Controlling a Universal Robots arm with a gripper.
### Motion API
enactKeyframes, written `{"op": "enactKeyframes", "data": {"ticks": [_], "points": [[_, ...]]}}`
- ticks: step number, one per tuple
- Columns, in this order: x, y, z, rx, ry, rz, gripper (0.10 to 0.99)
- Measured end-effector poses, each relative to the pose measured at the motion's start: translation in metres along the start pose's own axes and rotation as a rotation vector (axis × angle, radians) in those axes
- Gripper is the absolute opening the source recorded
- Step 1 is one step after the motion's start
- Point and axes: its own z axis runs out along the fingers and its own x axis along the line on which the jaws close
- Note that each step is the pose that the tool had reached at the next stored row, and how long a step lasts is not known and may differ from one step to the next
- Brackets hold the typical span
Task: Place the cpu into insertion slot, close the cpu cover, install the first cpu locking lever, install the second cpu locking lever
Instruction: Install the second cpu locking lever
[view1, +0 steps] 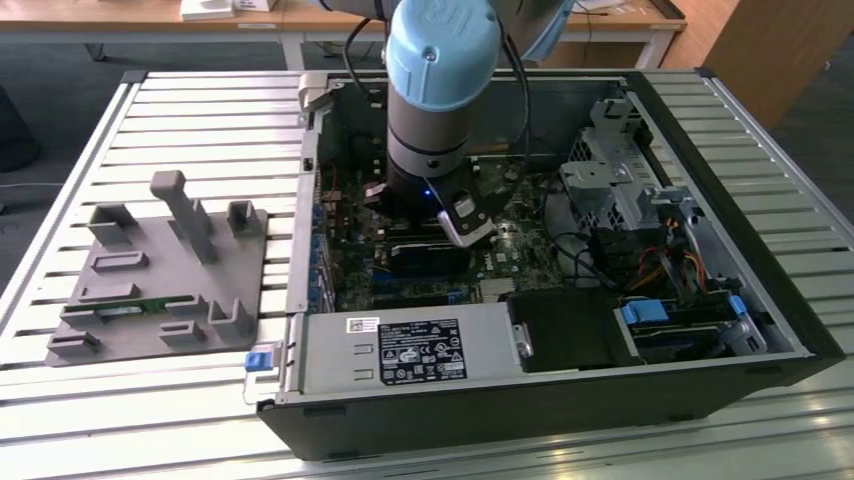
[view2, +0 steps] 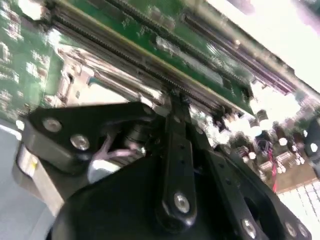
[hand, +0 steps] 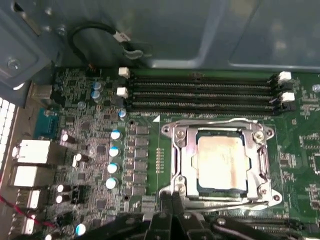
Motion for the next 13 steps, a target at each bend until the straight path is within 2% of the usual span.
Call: {"op": "enactKeyframes", "data": {"ticks": [7,10,13], "points": [[0.0003,0.0014,-0.0065,0.001,0.0002,0.0,0.106],[0.0003,-0.0011,-0.0074,-0.001,0.0002,0.0,0.106],[0.0003,-0.0058,-0.0088,-0.007,0.0002,0.0,0.106]]}}
